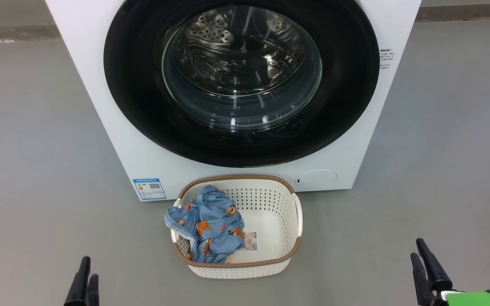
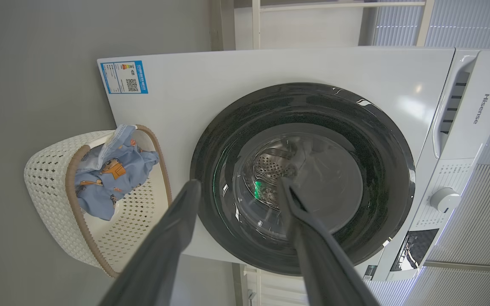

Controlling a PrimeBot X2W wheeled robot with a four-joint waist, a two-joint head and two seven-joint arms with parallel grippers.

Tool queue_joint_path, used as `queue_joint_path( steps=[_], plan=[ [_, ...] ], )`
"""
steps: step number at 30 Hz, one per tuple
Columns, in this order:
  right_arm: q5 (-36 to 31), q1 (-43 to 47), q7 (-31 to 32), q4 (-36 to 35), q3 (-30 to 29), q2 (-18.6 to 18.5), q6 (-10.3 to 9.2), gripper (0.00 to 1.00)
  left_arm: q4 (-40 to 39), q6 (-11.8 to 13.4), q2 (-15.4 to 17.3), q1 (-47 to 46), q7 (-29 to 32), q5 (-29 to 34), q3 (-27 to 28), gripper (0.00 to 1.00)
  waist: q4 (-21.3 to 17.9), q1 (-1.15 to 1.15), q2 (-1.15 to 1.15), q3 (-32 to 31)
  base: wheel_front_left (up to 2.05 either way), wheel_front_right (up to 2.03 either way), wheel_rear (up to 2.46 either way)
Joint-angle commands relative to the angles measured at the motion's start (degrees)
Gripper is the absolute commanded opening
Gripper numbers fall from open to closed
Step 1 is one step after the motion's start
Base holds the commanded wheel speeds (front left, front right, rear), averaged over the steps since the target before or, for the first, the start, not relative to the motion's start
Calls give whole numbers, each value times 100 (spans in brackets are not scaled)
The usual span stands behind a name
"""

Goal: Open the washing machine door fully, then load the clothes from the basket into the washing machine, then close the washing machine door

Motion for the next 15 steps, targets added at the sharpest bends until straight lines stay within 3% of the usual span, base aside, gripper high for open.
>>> queue_joint_path(
  steps=[1,4,15],
  plan=[
    [-30,-129,-53,-150,7,-39,0,100,-164,-1,78,-146,-49,60,8,100,3,3,0,2,0,0,0],
    [-114,-116,-107,-172,23,-57,0,100,-182,-1,108,-146,-102,184,-22,100,15,13,0,-12,0,0,0],
    [-895,-60,-292,-303,101,-140,1,100,-331,-4,142,-114,-288,917,-57,100,44,0,0,13,0,0,0]
  ],
)
